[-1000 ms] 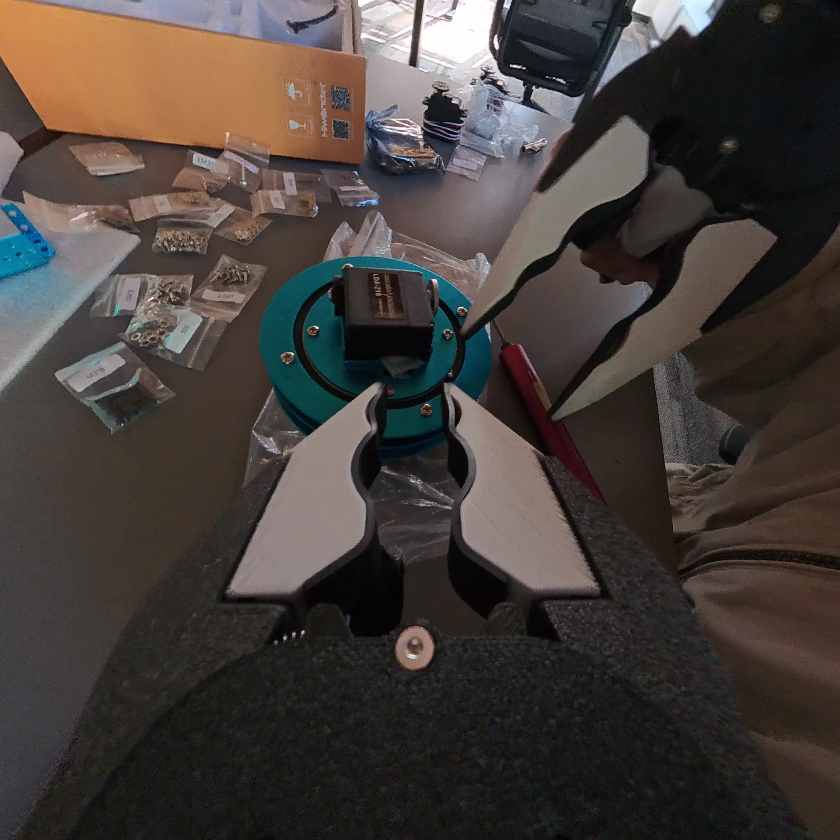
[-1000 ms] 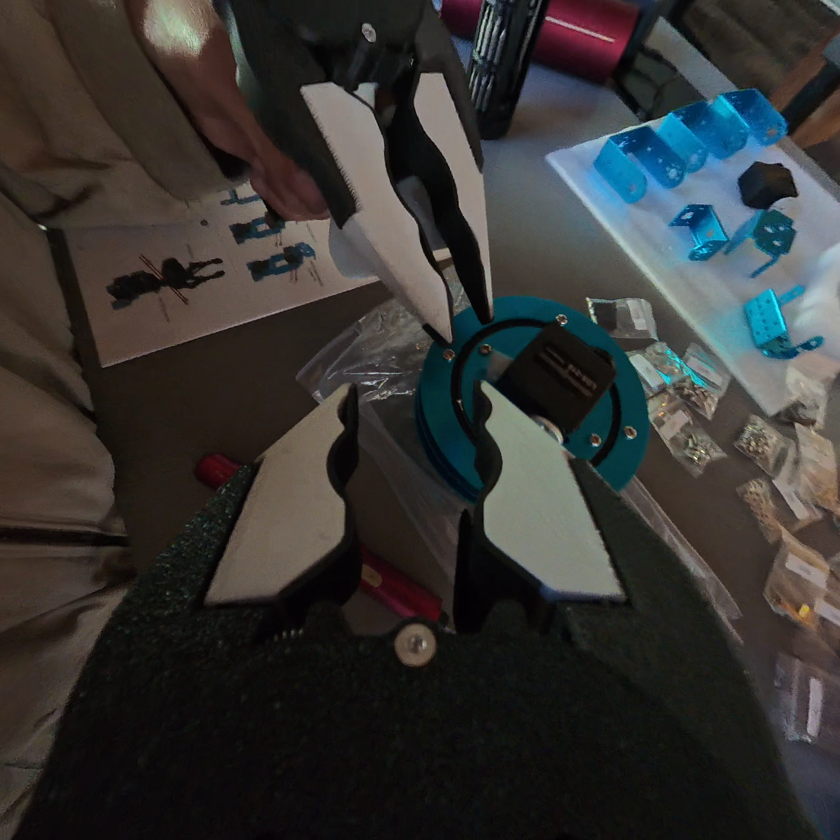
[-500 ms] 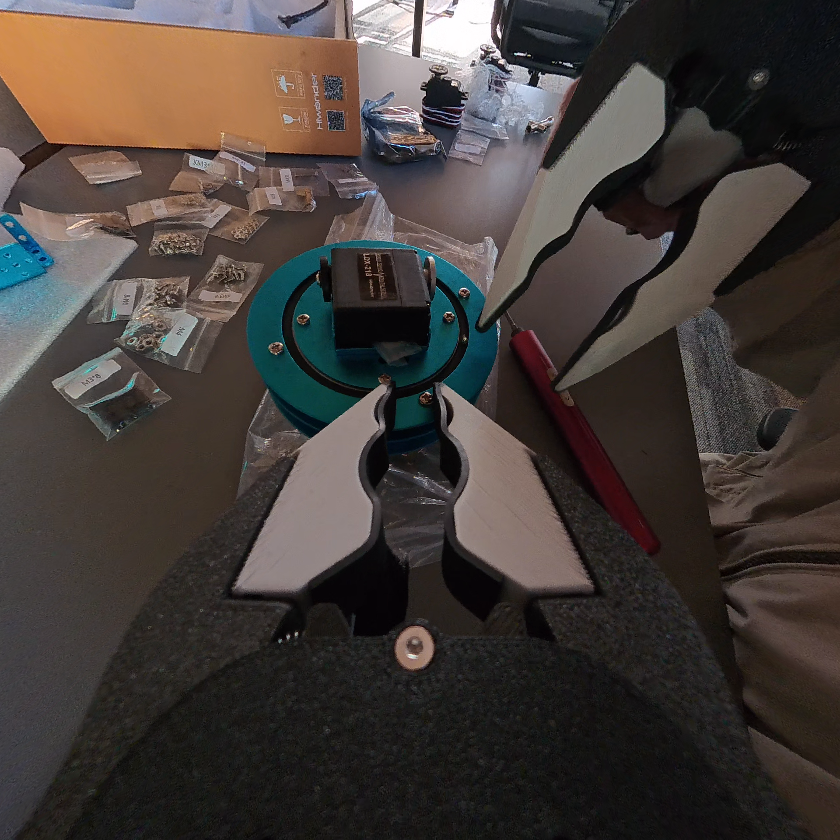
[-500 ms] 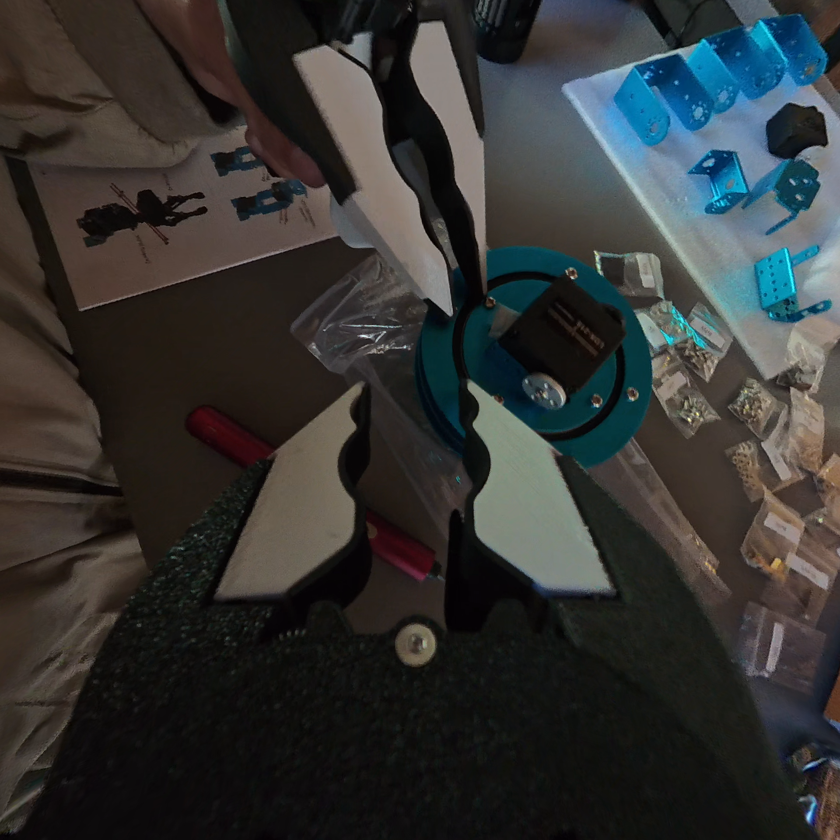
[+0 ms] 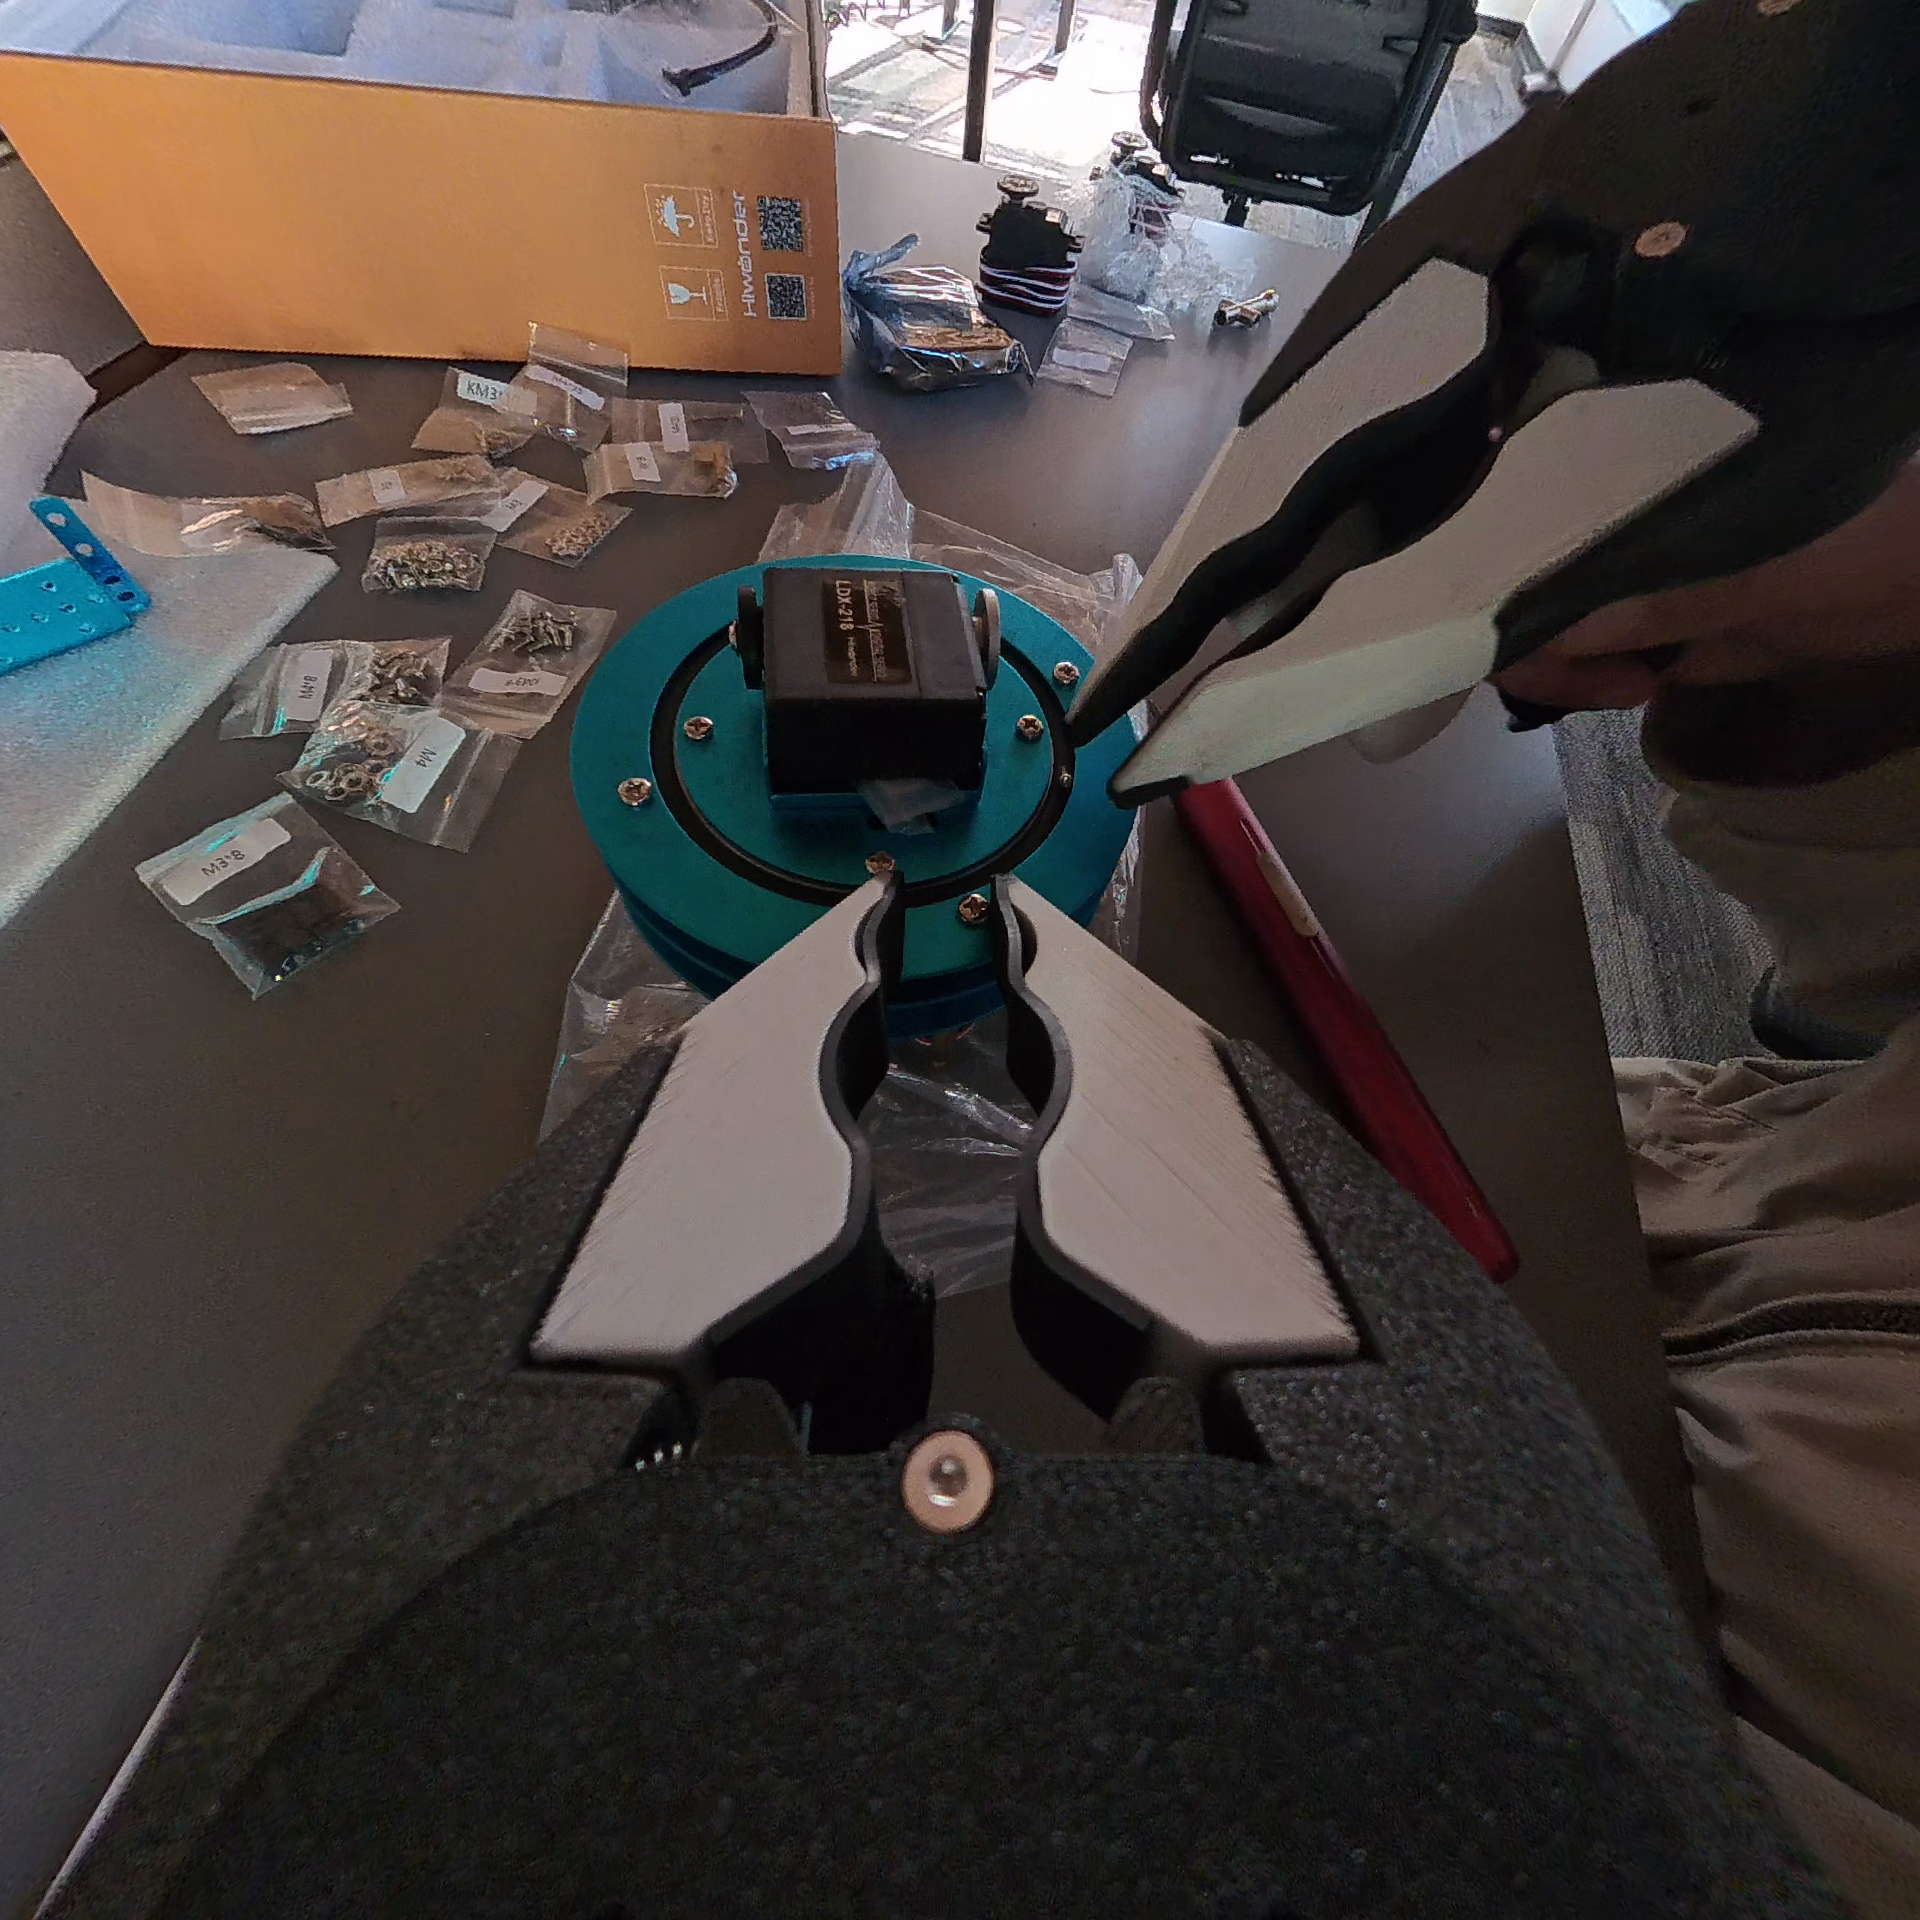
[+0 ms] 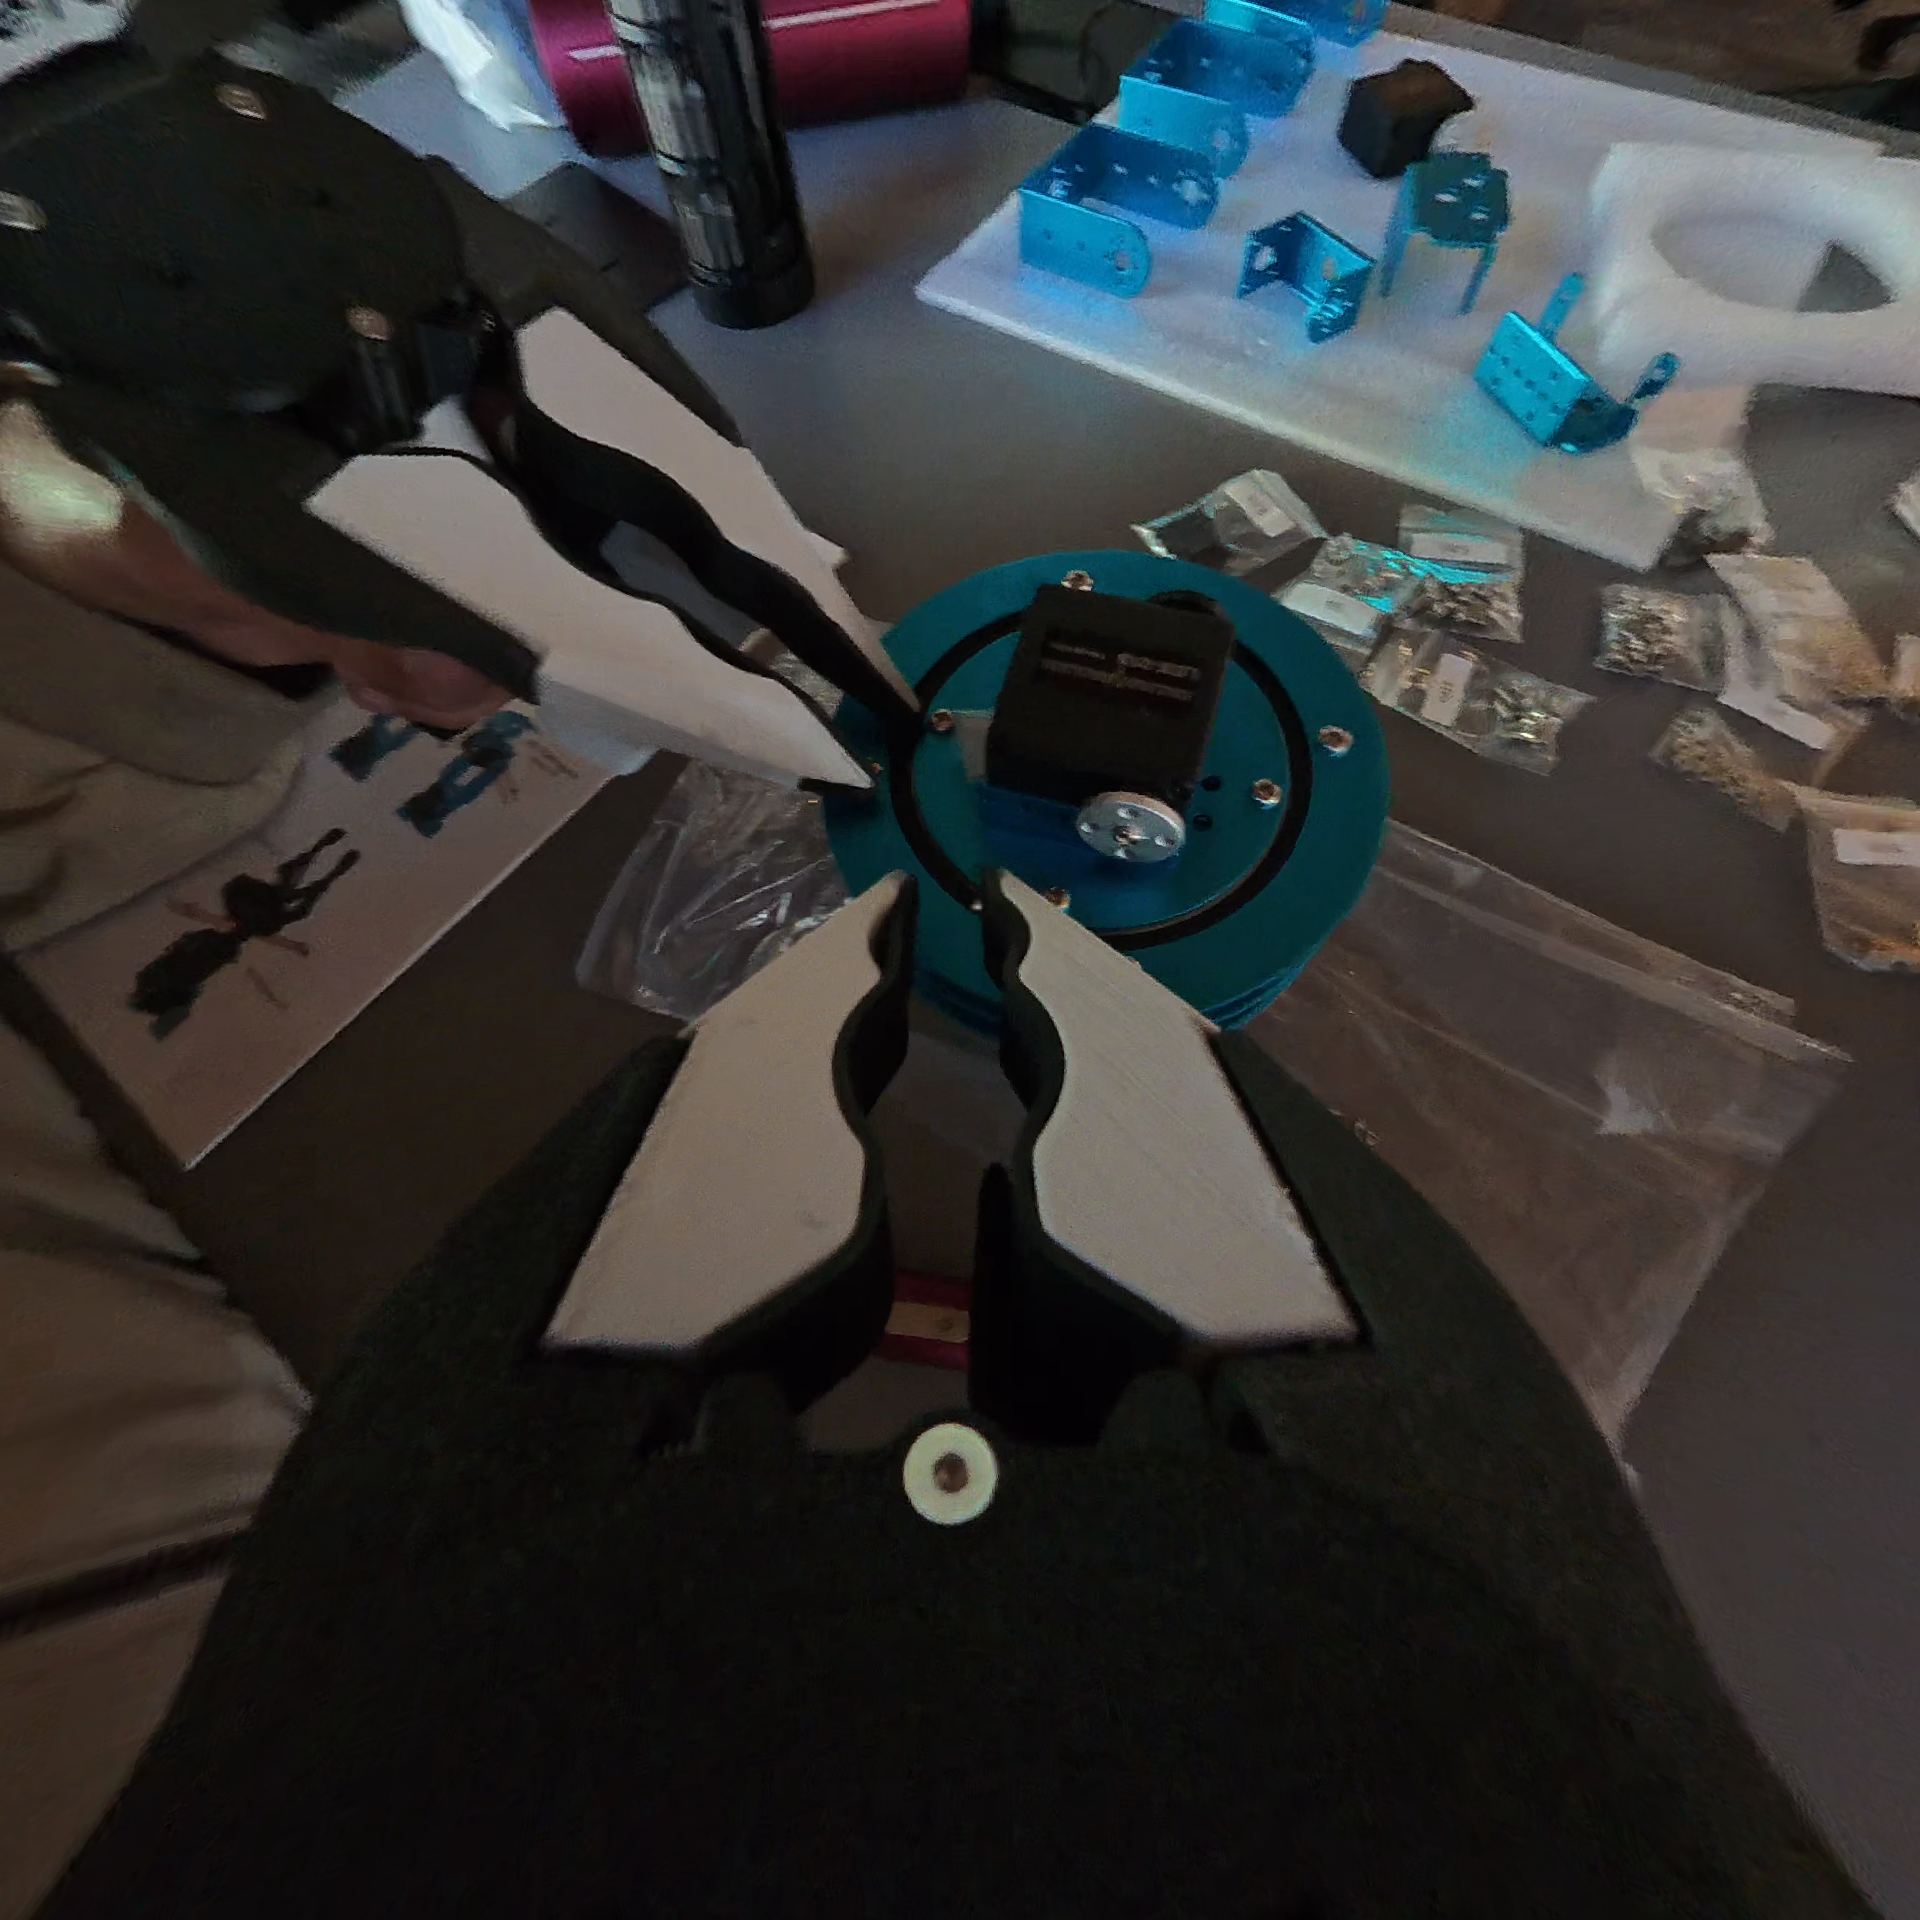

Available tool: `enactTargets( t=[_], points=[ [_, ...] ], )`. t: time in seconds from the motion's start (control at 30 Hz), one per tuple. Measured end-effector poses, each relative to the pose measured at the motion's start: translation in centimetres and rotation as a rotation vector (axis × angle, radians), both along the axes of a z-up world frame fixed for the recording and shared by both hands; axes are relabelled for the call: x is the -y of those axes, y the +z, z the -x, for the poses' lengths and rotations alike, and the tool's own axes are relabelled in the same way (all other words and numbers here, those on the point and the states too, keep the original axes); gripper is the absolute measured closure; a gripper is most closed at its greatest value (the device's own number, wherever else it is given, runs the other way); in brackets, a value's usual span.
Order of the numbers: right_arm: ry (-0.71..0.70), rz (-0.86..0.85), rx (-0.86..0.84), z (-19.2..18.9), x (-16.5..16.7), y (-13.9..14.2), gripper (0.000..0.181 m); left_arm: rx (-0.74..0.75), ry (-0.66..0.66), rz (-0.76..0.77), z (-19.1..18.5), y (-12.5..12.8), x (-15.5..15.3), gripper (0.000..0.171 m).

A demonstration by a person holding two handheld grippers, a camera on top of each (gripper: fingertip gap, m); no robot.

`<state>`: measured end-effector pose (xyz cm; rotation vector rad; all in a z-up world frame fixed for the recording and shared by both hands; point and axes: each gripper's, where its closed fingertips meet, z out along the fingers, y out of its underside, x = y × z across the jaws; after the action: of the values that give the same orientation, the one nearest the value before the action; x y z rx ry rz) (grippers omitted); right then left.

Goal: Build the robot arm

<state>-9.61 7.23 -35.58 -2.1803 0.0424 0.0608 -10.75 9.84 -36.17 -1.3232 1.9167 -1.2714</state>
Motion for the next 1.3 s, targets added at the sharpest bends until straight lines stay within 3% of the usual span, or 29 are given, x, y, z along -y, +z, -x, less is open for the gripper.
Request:
enactTargets(
  t=[0.1, 0.53, 0.87, 1.0, 1.13, 1.3],
  points=[
    [-0.069, 0.014, 0.027, -0.4, -0.1, -0.2, 0.179, 0.002, 0.002, 0.004, 0.0, 0.0, 0.0, 0.157],
    [-0.2, 0.13, -0.066, -0.7, -0.1, -0.9, 0.18, -0.002, 0.006, 0.014, 0.0, 0.0, -0.1, 0.157],
    [-0.135, 0.398, 0.022, -0.7, -0.3, -1.0, 0.181, -0.003, 0.013, 0.012, -0.1, 0.0, -0.1, 0.157],
    [-0.148, 0.336, 0.013, -1.6, 0.5, -0.2, 0.181, -0.001, 0.013, 0.009, -0.1, 0.0, 0.0, 0.157],
    [-0.122, 0.166, -0.1, -1.9, 1.4, 2.1, 0.181, 0.0, 0.018, 0.003, -0.1, 0.0, -0.1, 0.157],
    [-0.032, -0.048, -0.315, -2.4, 1.7, 2.9, 0.181, 0.032, 0.012, -0.01, 0.1, 0.6, 0.2, 0.157]
  ],
)
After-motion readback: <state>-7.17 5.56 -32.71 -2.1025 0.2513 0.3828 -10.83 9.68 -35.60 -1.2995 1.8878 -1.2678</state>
